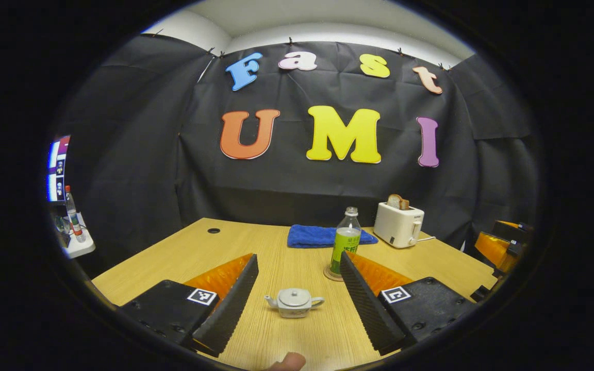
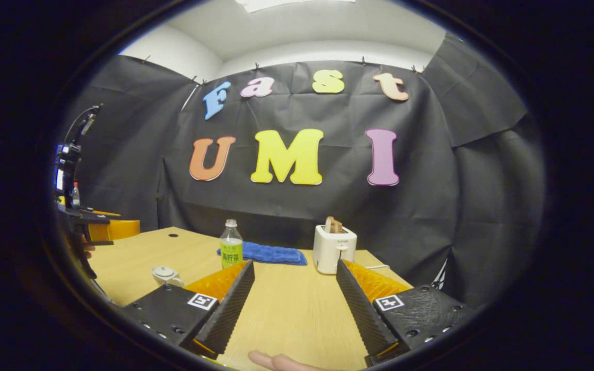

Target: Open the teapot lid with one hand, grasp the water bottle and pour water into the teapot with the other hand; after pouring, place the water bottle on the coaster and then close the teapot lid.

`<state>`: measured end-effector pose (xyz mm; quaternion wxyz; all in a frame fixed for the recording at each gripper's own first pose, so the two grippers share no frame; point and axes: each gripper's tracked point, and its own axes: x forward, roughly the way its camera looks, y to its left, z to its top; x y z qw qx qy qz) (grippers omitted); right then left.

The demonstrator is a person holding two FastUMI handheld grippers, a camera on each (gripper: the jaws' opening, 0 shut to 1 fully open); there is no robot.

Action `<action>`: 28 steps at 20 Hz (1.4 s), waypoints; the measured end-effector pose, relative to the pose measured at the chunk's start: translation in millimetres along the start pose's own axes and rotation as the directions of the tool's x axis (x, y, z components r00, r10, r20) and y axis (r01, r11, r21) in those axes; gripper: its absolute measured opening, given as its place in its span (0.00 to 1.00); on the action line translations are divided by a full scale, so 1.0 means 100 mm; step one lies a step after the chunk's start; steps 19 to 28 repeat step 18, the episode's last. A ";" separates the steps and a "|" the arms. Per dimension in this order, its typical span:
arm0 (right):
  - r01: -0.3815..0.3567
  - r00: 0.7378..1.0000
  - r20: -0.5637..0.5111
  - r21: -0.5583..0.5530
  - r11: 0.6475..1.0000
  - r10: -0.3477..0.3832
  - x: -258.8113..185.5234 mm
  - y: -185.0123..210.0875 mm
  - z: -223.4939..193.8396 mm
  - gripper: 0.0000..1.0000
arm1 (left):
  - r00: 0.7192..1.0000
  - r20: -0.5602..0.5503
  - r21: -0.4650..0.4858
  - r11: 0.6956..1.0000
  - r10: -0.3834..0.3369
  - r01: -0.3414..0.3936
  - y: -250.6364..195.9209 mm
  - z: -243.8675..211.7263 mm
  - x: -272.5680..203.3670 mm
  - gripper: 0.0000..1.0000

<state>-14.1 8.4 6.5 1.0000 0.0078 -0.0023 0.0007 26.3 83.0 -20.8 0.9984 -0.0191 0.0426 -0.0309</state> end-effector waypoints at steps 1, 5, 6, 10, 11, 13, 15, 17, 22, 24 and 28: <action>0.026 1.000 -0.015 0.001 1.000 -0.026 0.01 -0.05 -0.02 0.95 | 1.000 -0.003 0.010 1.000 0.006 -0.006 0.01 0.01 -0.09 1.00; 0.031 0.998 -0.061 0.046 0.998 -0.028 0.01 -0.01 -0.10 0.95 | 1.000 0.011 0.015 1.000 -0.007 0.006 -0.10 0.04 -0.33 1.00; 0.015 0.998 -0.070 0.054 0.998 -0.012 0.01 0.01 -0.15 0.95 | 1.000 0.017 0.023 1.000 -0.020 0.019 -0.13 0.03 -0.39 0.99; 0.011 0.996 -0.084 0.062 0.998 -0.006 0.02 0.05 -0.20 0.95 | 0.996 0.088 0.070 0.997 0.030 -0.036 -0.07 0.20 -0.49 0.99; 0.001 0.996 -0.089 0.059 0.998 0.004 0.01 0.09 -0.21 0.95 | 0.996 0.089 0.070 0.997 0.030 -0.036 -0.09 0.19 -0.49 0.99; -0.008 0.996 -0.087 0.047 0.999 0.012 0.02 0.11 -0.21 0.95 | 0.997 0.076 0.067 0.997 0.025 -0.030 -0.13 0.11 -0.46 0.99; -0.020 0.996 -0.083 0.037 0.999 0.023 0.00 0.16 -0.22 0.95 | 0.998 0.057 0.078 0.996 0.038 -0.043 -0.11 0.03 -0.38 0.99; -0.026 0.996 -0.090 0.028 0.999 0.028 0.01 0.21 -0.26 0.95 | 0.998 0.035 0.095 0.994 0.048 -0.051 -0.11 -0.06 -0.32 0.99; -0.032 0.995 -0.094 0.025 0.999 0.034 0.01 0.24 -0.29 0.95 | 0.999 0.023 0.101 0.994 0.044 -0.046 -0.15 -0.11 -0.29 0.99; -0.032 0.995 -0.094 0.025 0.999 0.034 0.01 0.24 -0.29 0.95 | 0.999 0.023 0.101 0.994 0.044 -0.046 -0.15 -0.11 -0.29 0.99; -0.032 0.995 -0.094 0.025 0.999 0.034 0.01 0.24 -0.29 0.95 | 0.999 0.023 0.101 0.994 0.044 -0.046 -0.15 -0.11 -0.29 0.99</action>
